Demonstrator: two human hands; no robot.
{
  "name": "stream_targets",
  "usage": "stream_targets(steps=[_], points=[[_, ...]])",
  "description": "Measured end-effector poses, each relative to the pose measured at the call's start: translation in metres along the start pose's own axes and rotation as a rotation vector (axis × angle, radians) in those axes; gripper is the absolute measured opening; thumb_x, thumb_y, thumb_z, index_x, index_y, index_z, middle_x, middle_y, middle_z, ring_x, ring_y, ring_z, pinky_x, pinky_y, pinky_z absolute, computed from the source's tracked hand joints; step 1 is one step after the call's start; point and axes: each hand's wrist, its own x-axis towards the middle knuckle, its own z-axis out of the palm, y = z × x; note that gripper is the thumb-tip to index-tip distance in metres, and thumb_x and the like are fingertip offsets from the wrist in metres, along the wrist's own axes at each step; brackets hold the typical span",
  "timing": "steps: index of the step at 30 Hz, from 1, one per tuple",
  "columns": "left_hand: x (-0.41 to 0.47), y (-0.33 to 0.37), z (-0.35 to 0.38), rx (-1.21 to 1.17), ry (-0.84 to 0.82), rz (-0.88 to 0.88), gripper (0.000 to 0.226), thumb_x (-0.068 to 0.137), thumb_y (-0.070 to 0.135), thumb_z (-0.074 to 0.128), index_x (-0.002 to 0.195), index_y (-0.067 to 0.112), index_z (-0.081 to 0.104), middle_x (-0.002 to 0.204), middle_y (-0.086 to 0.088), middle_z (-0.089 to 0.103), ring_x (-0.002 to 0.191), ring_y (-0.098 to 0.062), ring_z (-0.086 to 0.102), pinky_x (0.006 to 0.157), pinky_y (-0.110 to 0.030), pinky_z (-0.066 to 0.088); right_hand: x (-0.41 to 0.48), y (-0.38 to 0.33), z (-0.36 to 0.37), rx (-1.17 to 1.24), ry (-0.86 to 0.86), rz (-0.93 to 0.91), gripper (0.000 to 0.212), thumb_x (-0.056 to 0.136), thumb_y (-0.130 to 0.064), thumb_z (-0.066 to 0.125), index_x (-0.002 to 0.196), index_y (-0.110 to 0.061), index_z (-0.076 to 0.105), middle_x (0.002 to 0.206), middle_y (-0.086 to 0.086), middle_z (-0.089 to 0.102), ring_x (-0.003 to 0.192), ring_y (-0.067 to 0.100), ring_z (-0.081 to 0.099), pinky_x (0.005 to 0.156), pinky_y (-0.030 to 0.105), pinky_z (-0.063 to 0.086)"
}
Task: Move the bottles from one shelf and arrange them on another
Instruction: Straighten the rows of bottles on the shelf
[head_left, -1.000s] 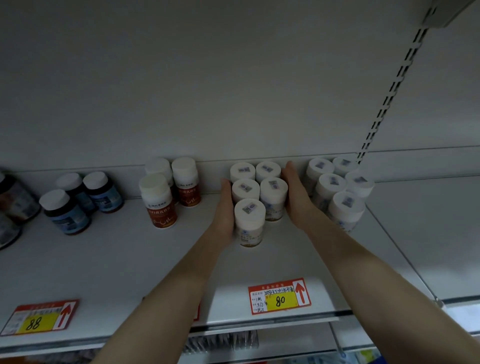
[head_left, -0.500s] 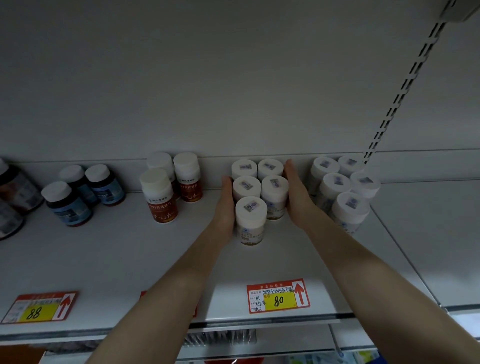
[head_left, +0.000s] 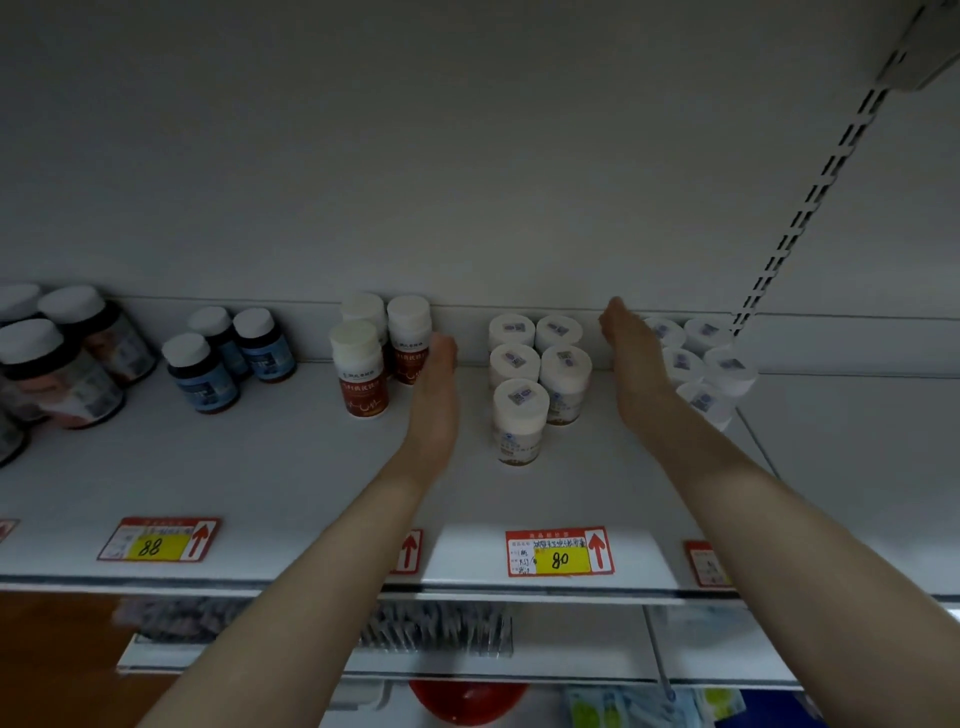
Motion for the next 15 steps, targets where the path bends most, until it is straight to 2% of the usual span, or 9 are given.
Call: stream_targets(steps=[3,5,6,7,9,12,15], points=[[-0.011,0.015,-0.019,-0.098,0.128,0.103,0.046,0.098,0.030,0.033,0.134,0.003,0.038,0.143,-0.014,0.041,0.133,-0.020,0.038,0.117,-0.038,0.023,-0.007,-0.014,0.003,0.046,0.013,-0.054,0.027,0.094,-0.033,0.044,0.110,-0.016,0.057,0.109,-0.002,0.055,0.102,0.010,0.049,0.084,0.025,0.035],[-0.018,0.027,-0.034,-0.105,0.175,0.141,0.030,0.098,0.029,0.035,0.119,0.019,0.053,0.127,-0.003,0.056,0.121,-0.013,0.047,0.114,-0.039,0.028,-0.013,-0.022,0.010,0.036,-0.027,-0.107,0.016,0.094,-0.023,0.043,0.085,-0.018,0.056,0.089,-0.005,0.055,0.084,0.006,0.050,0.075,0.022,0.035],[-0.021,0.032,-0.042,-0.096,0.187,0.159,0.023,0.098,0.030,0.033,0.105,0.028,0.054,0.117,0.002,0.060,0.114,-0.009,0.049,0.110,-0.036,0.031,-0.015,-0.025,0.015,0.032,-0.055,-0.135,0.023,0.094,-0.016,0.040,0.074,-0.021,0.051,0.078,-0.009,0.050,0.074,0.003,0.046,0.072,0.016,0.032],[-0.023,0.036,-0.051,-0.089,0.201,0.188,0.025,0.099,0.032,0.030,0.098,0.029,0.055,0.108,0.007,0.060,0.108,-0.007,0.050,0.105,-0.032,0.034,-0.019,-0.029,0.022,0.040,-0.069,-0.142,0.029,0.094,-0.013,0.038,0.067,-0.024,0.046,0.073,-0.011,0.046,0.069,0.002,0.043,0.067,0.018,0.031],[-0.025,0.040,-0.069,-0.079,0.234,0.226,0.036,0.099,0.033,0.025,0.109,0.019,0.057,0.110,0.004,0.058,0.106,-0.007,0.050,0.099,-0.024,0.035,-0.029,-0.038,0.038,0.100,-0.060,-0.129,0.027,0.094,-0.021,0.042,0.069,-0.025,0.048,0.079,-0.004,0.054,0.077,0.006,0.051,0.066,0.020,0.033],[-0.020,0.041,-0.095,-0.067,0.277,0.218,0.040,0.098,0.036,0.024,0.115,0.015,0.055,0.118,-0.002,0.058,0.106,-0.007,0.052,0.100,-0.025,0.034,-0.040,-0.043,0.066,0.143,-0.077,-0.111,0.018,0.094,-0.033,0.045,0.089,-0.019,0.055,0.104,0.004,0.060,0.099,0.013,0.056,0.075,0.024,0.039],[-0.006,0.039,-0.122,-0.048,0.253,0.160,0.051,0.098,0.038,0.022,0.135,0.007,0.039,0.141,-0.008,0.044,0.128,-0.015,0.043,0.114,-0.031,0.027,-0.045,-0.037,0.097,0.131,-0.061,-0.101,0.022,0.094,-0.034,0.044,0.099,-0.015,0.055,0.109,0.004,0.059,0.104,0.014,0.055,0.086,0.027,0.037]])
